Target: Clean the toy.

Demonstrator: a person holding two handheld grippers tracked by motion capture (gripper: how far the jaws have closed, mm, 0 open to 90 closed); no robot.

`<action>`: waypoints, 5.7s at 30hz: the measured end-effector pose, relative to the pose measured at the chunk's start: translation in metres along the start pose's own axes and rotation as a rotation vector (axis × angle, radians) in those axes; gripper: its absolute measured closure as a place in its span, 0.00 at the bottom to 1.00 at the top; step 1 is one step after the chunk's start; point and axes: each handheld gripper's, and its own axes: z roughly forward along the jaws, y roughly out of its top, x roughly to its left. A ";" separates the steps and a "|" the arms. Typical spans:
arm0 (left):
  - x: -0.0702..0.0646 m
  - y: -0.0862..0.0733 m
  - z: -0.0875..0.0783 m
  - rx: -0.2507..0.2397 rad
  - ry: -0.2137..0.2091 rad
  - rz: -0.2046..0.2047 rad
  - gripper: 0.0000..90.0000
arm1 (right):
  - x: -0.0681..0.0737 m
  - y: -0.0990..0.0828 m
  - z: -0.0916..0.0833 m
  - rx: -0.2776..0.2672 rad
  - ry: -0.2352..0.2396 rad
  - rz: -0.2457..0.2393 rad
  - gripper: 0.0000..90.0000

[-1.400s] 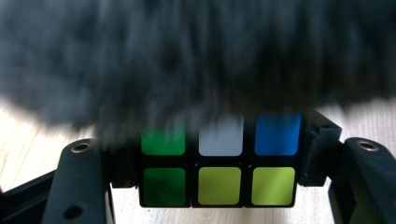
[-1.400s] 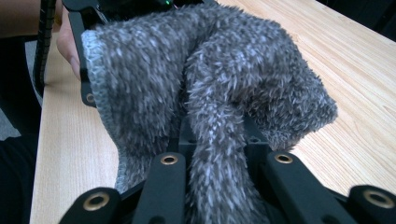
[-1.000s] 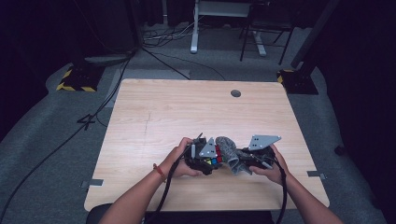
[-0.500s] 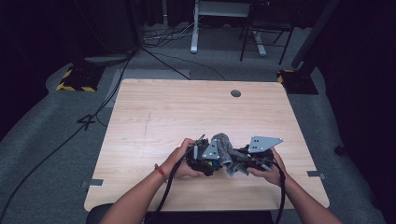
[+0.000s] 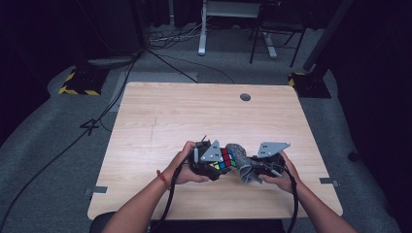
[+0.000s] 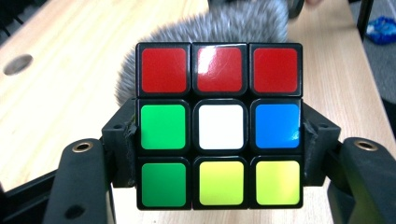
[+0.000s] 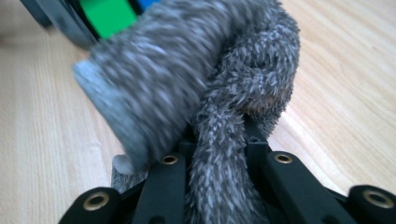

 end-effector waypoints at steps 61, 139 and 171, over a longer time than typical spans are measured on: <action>-0.002 0.000 0.010 0.072 0.020 0.041 0.37 | -0.003 0.006 -0.003 -0.056 0.014 0.013 0.85; -0.001 0.000 0.005 0.013 -0.016 0.046 0.37 | 0.014 0.012 -0.014 -0.128 0.051 -0.064 0.85; -0.009 -0.007 0.031 0.152 -0.047 0.053 0.37 | 0.025 0.011 -0.017 -0.154 0.099 -0.099 0.85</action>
